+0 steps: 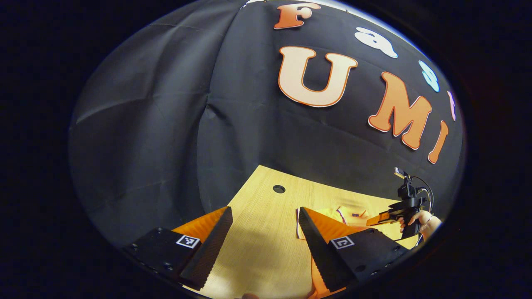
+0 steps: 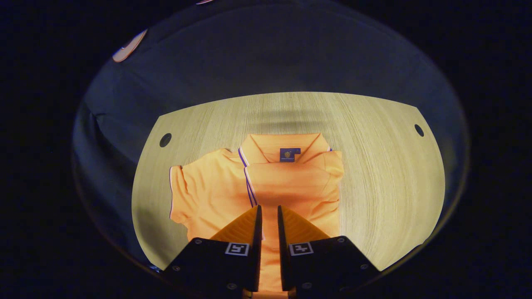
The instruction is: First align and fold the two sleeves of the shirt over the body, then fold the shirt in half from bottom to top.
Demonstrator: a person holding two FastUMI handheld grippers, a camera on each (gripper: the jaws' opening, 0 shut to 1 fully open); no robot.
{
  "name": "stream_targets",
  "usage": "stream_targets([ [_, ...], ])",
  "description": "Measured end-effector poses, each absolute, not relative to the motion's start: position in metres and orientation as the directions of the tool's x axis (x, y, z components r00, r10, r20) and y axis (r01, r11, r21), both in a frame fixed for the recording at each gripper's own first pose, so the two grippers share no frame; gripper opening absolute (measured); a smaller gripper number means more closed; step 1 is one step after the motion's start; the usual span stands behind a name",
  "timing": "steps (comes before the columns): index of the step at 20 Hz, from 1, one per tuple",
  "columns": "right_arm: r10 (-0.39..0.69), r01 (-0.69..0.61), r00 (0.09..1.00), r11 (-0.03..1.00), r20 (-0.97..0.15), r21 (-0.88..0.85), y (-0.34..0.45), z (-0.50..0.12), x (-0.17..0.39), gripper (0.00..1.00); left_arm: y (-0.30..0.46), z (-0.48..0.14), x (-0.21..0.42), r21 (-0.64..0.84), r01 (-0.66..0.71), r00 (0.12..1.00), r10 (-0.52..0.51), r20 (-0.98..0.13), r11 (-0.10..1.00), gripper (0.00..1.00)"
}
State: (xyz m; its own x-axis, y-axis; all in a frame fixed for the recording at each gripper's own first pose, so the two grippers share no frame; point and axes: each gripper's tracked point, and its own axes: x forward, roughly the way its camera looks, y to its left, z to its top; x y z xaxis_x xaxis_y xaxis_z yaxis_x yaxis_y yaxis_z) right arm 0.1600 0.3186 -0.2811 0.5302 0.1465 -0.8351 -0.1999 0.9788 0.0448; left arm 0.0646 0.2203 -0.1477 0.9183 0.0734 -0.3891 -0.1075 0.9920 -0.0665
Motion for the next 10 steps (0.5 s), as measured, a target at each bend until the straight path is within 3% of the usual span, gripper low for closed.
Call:
stream_targets([
  [1, 0.164, -0.214, 0.529, 0.975, -0.832, 0.057, 0.323, -0.281, 0.16, 0.28, 0.217, -0.15, 0.067, -0.066, -0.102, 0.916, 0.068, -0.395, 0.993, 0.98],
  [4, 0.171, -0.248, 0.562, 0.968, -0.809, 0.032, 0.32, -0.278, 0.161, 0.81, 0.202, -0.155, 0.078, -0.069, -0.079, 0.909, 0.043, -0.415, 0.995, 0.98],
  [6, 0.166, -0.242, 0.589, 0.97, -0.791, 0.023, 0.313, -0.271, 0.163, 0.98, 0.19, -0.16, 0.087, -0.049, -0.058, 0.904, 0.032, -0.427, 0.997, 0.98],
  [10, 0.172, -0.216, 0.624, 0.976, -0.762, 0.043, 0.295, -0.256, 0.159, 0.99, 0.161, -0.173, 0.107, -0.029, 0.006, 0.882, -0.019, -0.471, 1.0, 0.98],
])
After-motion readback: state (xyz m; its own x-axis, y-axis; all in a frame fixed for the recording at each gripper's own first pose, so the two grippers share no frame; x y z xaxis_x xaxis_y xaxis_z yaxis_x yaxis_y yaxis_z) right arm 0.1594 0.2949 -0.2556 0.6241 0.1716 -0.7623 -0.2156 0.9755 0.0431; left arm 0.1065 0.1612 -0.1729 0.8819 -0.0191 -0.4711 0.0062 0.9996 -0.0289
